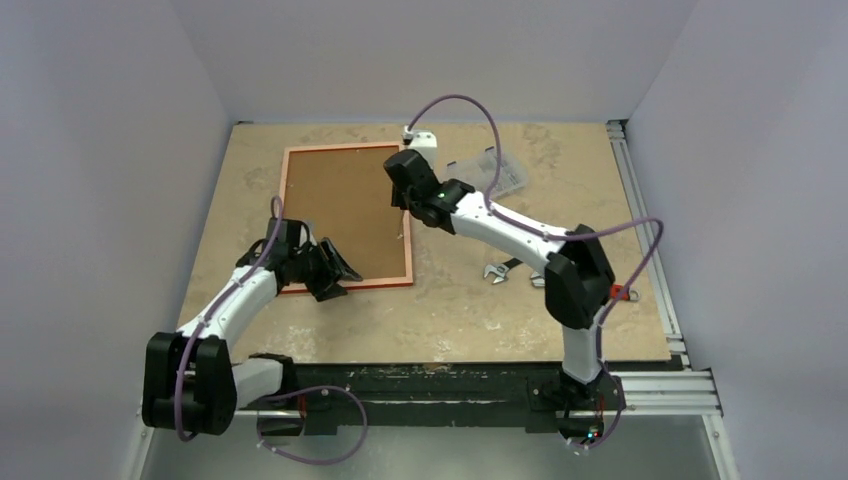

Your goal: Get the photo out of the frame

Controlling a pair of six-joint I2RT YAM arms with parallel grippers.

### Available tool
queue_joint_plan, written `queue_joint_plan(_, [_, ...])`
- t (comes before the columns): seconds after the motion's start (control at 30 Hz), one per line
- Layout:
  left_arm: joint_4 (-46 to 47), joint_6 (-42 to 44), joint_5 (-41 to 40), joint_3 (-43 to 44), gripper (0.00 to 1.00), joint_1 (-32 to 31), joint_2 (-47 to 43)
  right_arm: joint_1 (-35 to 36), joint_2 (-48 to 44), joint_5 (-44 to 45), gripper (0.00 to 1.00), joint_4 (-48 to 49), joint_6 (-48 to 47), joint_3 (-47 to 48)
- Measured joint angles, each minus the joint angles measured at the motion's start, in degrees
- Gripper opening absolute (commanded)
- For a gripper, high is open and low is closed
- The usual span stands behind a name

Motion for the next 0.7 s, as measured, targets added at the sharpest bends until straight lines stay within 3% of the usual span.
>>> queue_joint_plan(0.23, [3.78,-7.74,2.71,-2.51,0.46,1.07,4.68,0.00,13.68,2.69,0.00,0.68,-6.67,11.28])
queue_joint_plan(0.7, [7.61,-13.40,1.70,-2.62,0.45,1.07,10.23,0.13,16.20,1.07,0.00,-3.19,-17.07,18.67])
